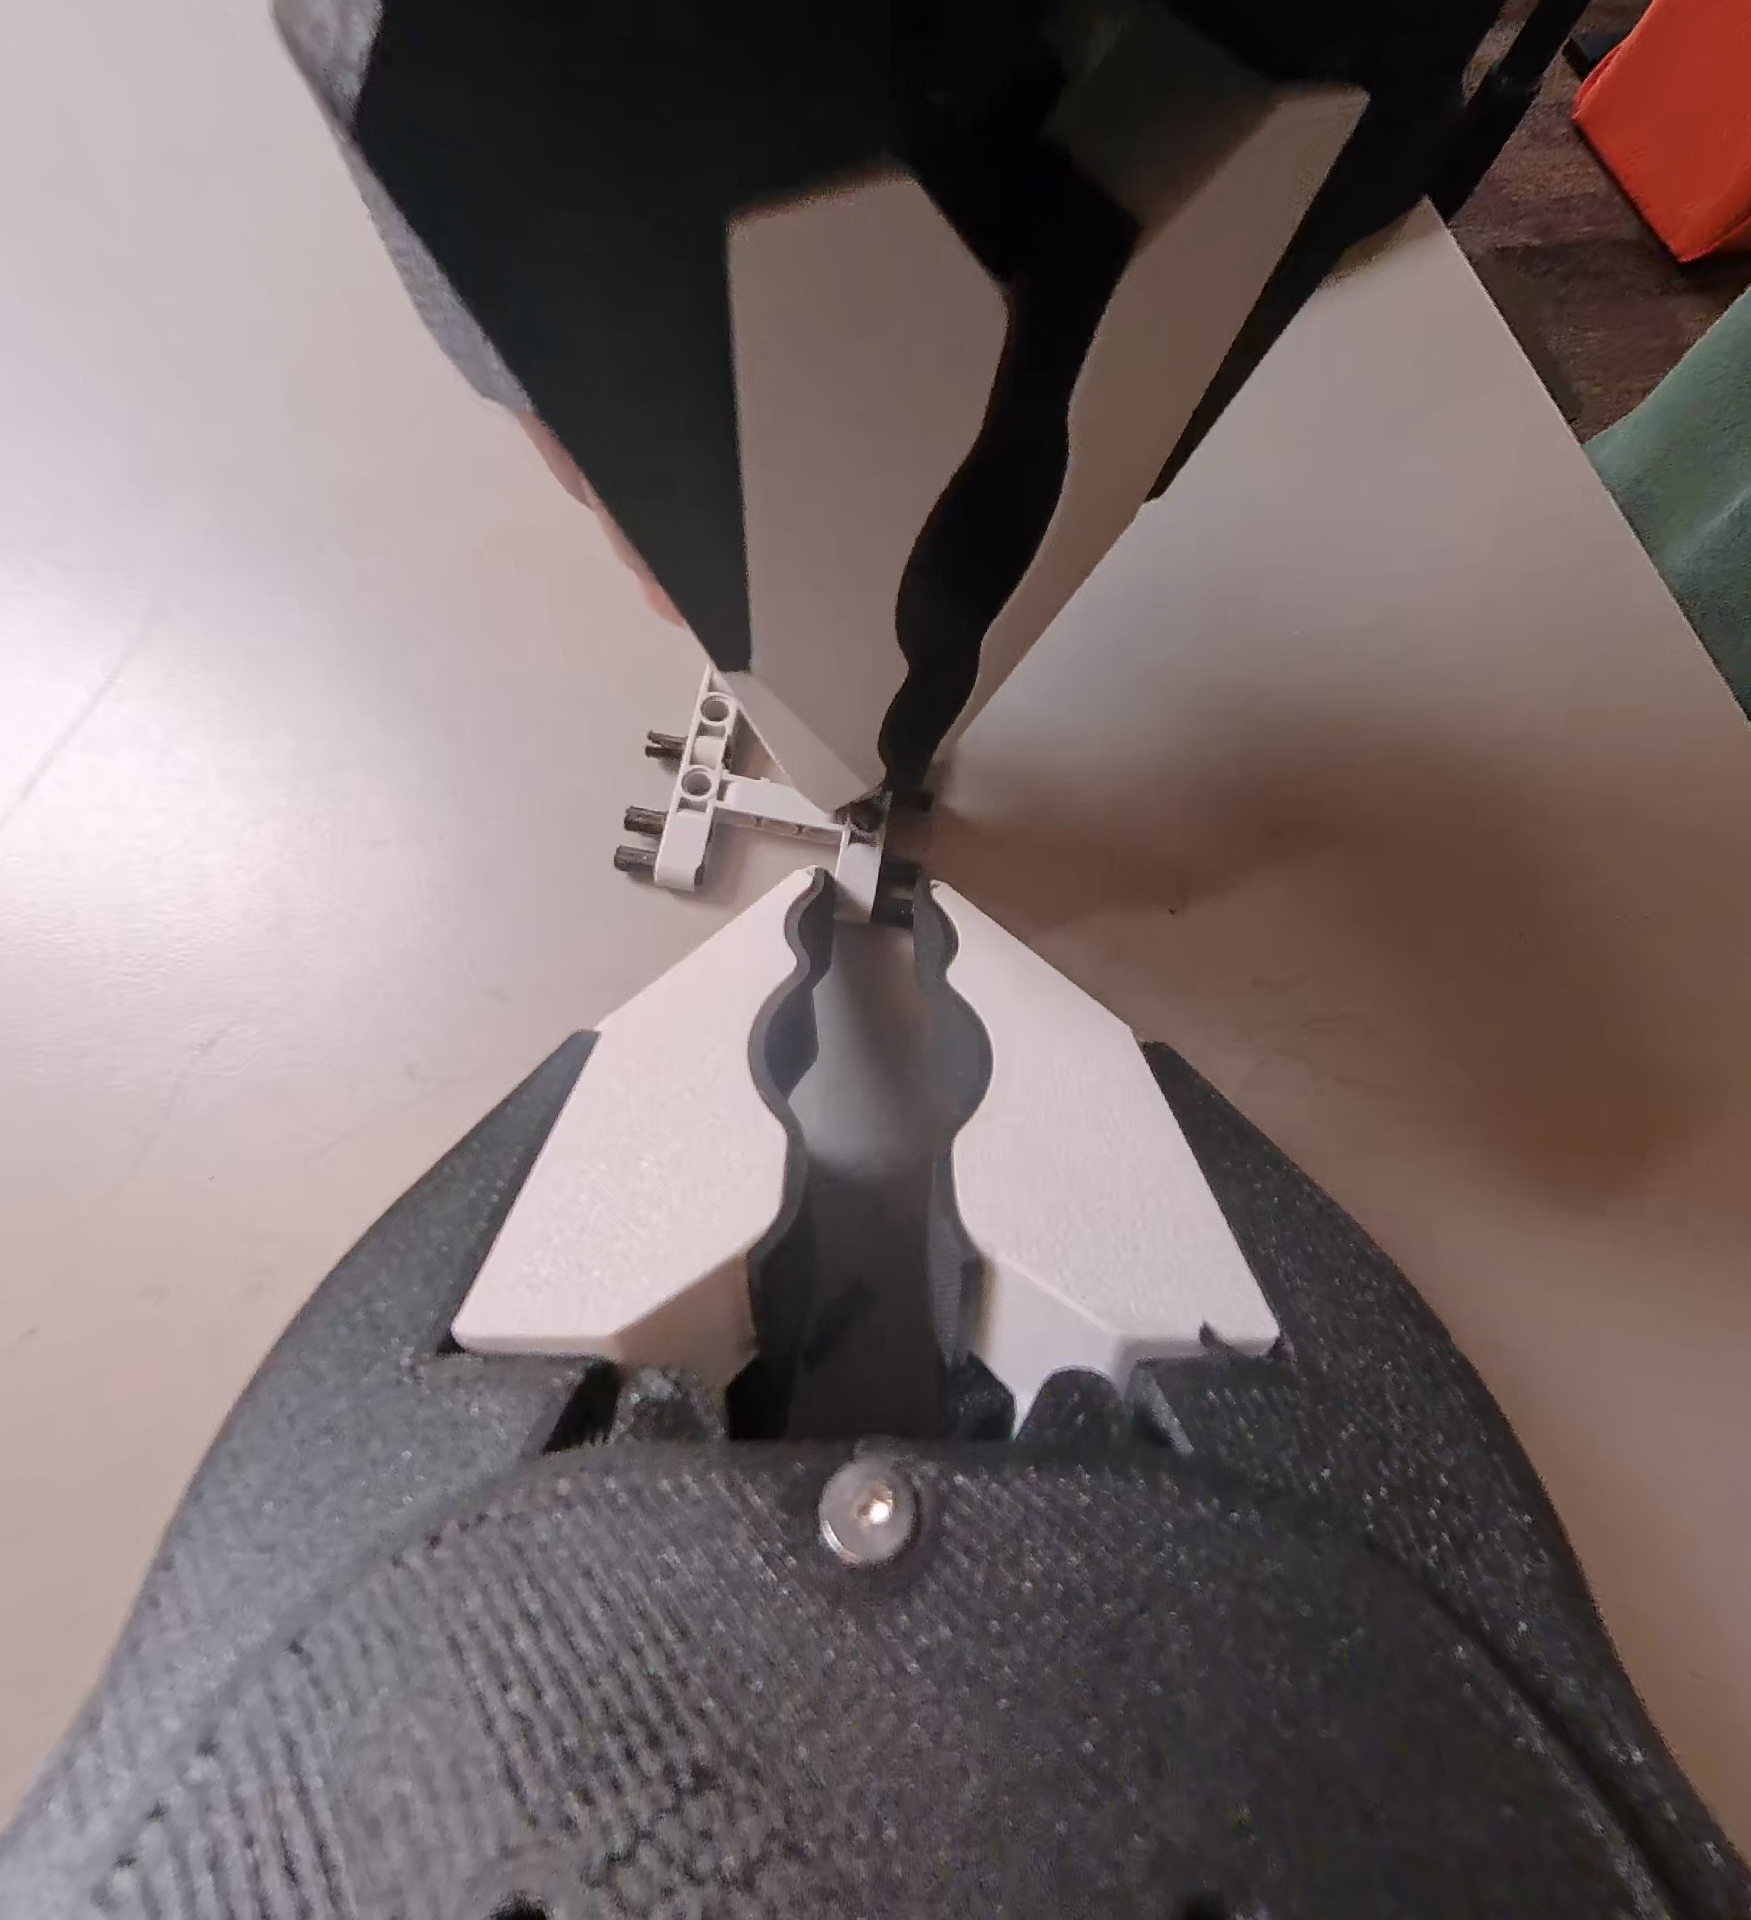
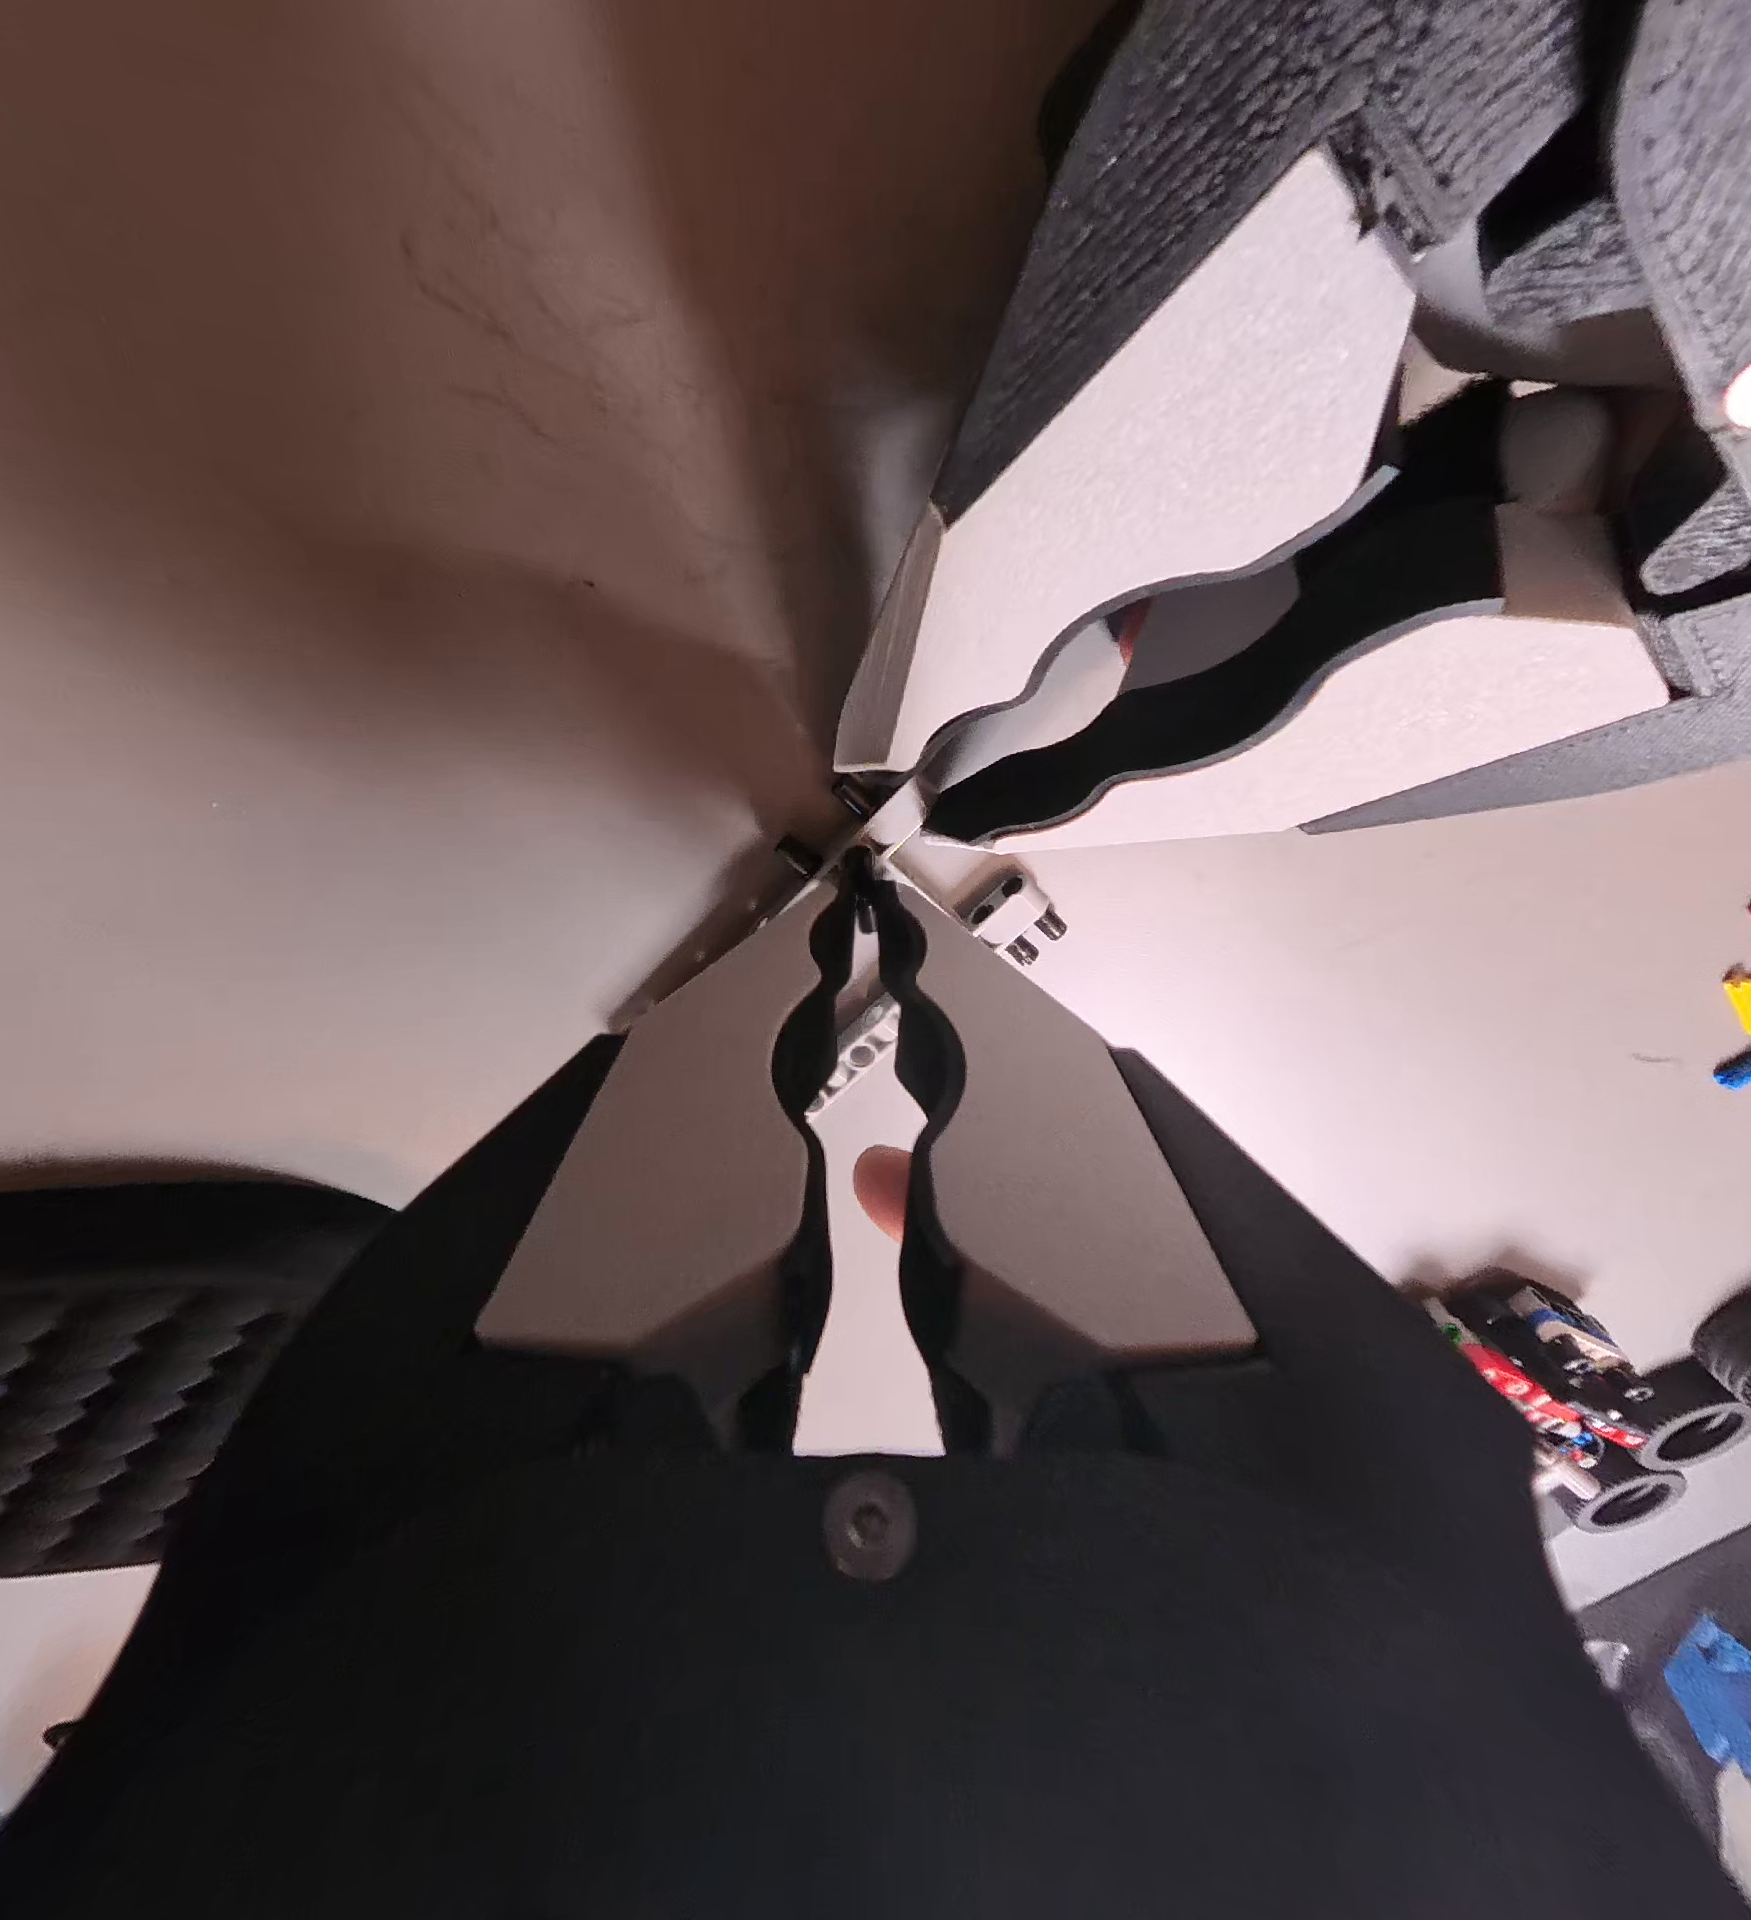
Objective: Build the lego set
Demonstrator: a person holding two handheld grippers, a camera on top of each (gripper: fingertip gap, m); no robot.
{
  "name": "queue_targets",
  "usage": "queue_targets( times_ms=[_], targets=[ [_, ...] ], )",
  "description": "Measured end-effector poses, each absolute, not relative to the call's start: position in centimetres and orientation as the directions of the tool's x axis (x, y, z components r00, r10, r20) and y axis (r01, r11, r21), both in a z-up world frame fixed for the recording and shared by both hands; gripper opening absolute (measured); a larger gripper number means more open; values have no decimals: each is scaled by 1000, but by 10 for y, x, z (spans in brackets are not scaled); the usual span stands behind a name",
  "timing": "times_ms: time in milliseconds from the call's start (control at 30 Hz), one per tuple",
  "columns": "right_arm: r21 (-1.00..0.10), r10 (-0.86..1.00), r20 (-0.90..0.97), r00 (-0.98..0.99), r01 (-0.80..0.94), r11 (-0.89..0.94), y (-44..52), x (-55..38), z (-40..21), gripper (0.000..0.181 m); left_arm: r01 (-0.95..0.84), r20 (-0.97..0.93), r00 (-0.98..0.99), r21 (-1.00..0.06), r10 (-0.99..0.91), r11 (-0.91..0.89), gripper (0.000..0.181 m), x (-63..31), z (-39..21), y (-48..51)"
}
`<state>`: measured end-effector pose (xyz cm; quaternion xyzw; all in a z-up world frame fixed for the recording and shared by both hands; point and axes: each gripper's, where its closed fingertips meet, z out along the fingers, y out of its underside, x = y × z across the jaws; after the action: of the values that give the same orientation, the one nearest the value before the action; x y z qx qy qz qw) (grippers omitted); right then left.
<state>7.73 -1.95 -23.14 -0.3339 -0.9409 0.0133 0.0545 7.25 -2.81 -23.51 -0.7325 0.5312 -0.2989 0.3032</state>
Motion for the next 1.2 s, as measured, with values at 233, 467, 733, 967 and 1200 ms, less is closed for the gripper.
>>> queue_targets(
  times_ms=[233, 467, 733, 967, 1200],
  targets=[
    [-97, 642, 111, -759, 634, 767, -18, 78, -226, 1, -565, 138, 282, -776, -949, -281, 16, 72, -231, -26],
    [-289, 674, 277, -685, 610, 738, -20, 71, -205, 1, -405, 236, 296, -846, -925, -346, 21, 70, -206, -28],
    [-368, 643, 401, -653, 527, 766, -35, 70, -182, 1, -299, 317, 240, -875, -918, -380, 3, 84, -186, -35],
    [-624, 757, 340, -559, 468, 626, -52, 69, -153, 5, -199, 274, 147, -933, -950, -300, 2, 86, -161, -48],
    [-757, 831, 218, -512, 449, 475, -58, 76, -137, 10, -165, 233, 107, -955, -967, -248, 2, 90, -150, -56]
  ],
)
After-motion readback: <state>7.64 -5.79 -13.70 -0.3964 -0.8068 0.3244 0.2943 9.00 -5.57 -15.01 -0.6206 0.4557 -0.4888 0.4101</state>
